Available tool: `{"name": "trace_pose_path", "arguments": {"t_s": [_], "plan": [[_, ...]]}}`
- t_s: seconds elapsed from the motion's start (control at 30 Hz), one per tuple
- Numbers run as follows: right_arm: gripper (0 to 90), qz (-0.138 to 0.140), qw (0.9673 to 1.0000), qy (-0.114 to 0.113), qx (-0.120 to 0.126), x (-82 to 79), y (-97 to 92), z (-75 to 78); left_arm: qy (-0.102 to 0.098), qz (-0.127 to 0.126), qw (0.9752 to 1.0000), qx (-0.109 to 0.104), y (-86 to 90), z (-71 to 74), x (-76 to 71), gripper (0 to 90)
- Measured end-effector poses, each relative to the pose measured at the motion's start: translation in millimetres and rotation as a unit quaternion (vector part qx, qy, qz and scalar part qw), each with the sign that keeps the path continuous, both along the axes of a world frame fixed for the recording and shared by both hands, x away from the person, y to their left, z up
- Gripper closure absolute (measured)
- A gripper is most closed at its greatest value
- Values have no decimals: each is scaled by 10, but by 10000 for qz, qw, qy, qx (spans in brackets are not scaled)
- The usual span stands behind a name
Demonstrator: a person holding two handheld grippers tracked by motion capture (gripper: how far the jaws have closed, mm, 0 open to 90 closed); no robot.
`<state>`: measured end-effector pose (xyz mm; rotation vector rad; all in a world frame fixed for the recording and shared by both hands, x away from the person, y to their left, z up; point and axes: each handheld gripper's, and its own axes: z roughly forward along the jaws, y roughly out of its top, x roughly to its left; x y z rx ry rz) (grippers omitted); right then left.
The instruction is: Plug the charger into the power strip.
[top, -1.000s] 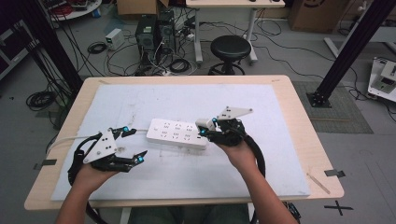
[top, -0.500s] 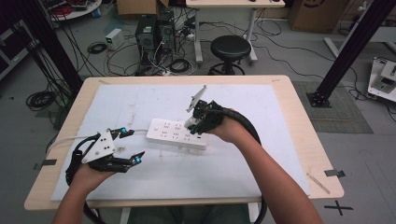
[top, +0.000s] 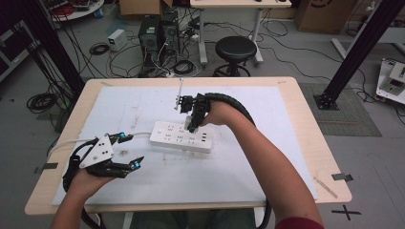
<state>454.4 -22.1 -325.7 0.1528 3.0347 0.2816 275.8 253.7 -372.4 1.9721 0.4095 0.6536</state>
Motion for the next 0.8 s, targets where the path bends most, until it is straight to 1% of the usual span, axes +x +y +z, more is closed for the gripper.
{"name": "trace_pose_path", "arguments": {"t_s": [0.07,0.13,0.17,0.23,0.3,0.4,0.47,0.5,0.53,0.57,0.6,0.63,0.7,0.8], "plan": [[630,-29,9999,63,-103,49,21,-50,13,1,10000,34,13,-11,7,243],[630,-49,9998,90,-180,84,33,-106,29,22,10000,3,17,-27,12,243],[631,-40,9997,117,-218,98,38,-131,26,14,10000,41,24,-30,19,243],[630,-43,9995,129,-287,120,47,-167,50,20,10000,52,31,-43,27,243],[630,-40,9993,156,-330,133,56,-194,61,26,10000,17,31,-55,36,243],[630,-42,9992,181,-354,141,65,-225,76,27,10000,26,36,-68,44,243],[630,-90,9990,159,-403,142,64,-233,74,27,10000,28,38,-73,44,243],[630,-102,9990,185,-403,144,63,-242,81,30,10000,21,39,-77,42,243],[630,-47,9989,186,-422,157,61,-250,79,34,10000,2,38,-81,41,243],[630,-47,9989,160,-434,156,63,-260,82,39,10000,-14,40,-86,38,243],[631,-94,9990,193,-403,149,66,-259,87,36,10000,17,47,-86,37,243],[630,-44,9991,222,-369,155,70,-265,90,41,10000,-10,48,-91,35,243],[631,-62,9986,175,-486,148,86,-295,99,49,9999,3,55,-97,36,243],[631,-9,9987,163,-474,155,102,-304,97,55,9999,-10,57,-104,33,243]]}}
